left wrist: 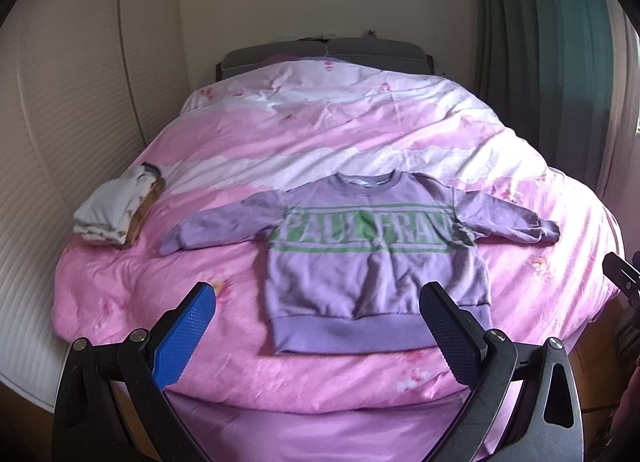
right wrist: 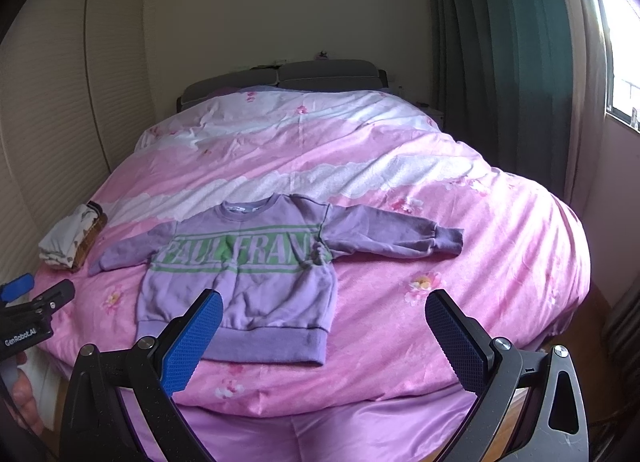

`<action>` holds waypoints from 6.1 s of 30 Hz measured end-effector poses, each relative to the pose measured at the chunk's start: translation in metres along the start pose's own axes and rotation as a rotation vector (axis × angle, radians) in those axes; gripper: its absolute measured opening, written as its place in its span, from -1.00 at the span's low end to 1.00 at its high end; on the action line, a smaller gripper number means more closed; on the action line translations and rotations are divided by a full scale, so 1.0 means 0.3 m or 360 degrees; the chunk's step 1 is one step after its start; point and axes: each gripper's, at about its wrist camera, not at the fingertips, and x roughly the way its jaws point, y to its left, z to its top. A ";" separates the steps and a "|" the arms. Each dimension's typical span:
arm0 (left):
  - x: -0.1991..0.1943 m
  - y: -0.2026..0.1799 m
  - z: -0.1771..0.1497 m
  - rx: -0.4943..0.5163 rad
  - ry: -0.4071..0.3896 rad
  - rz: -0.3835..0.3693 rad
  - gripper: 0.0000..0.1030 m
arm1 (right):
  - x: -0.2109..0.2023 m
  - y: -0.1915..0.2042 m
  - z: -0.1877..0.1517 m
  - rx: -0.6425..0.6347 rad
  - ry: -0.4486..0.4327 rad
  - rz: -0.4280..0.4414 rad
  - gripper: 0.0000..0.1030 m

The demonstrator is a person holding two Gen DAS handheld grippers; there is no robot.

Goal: Fold small clothes
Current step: 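Move the open right gripper down onto the sleeve cuff nearest it, then close the right gripper on the lilac sleeve cuff, then carry the sleeve across the sweatshirt front and open the right gripper, then move the open left gripper to the other sleeve cuff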

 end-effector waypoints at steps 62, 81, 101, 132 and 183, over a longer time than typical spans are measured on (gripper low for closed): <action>0.812 -0.737 0.274 0.0092 0.0015 -0.0024 1.00 | 1.026 -0.940 0.063 0.0663 0.0195 0.0312 -0.77; 0.677 0.026 0.267 -0.0248 0.0007 0.0258 1.00 | 0.922 -0.115 0.422 0.0359 0.0121 0.0549 -0.79; 0.707 0.525 0.092 -0.0370 0.0116 0.0455 1.00 | 1.326 0.777 0.218 -0.0127 0.0405 0.0429 -0.73; 1.006 -0.031 0.267 -0.0016 0.0049 0.0158 0.99 | 1.097 0.109 0.068 -0.0141 0.0330 0.0036 -0.19; 0.907 1.060 -0.021 -0.0513 0.0180 0.0361 0.22 | 0.864 0.977 0.050 -0.0163 0.0194 0.0526 -0.03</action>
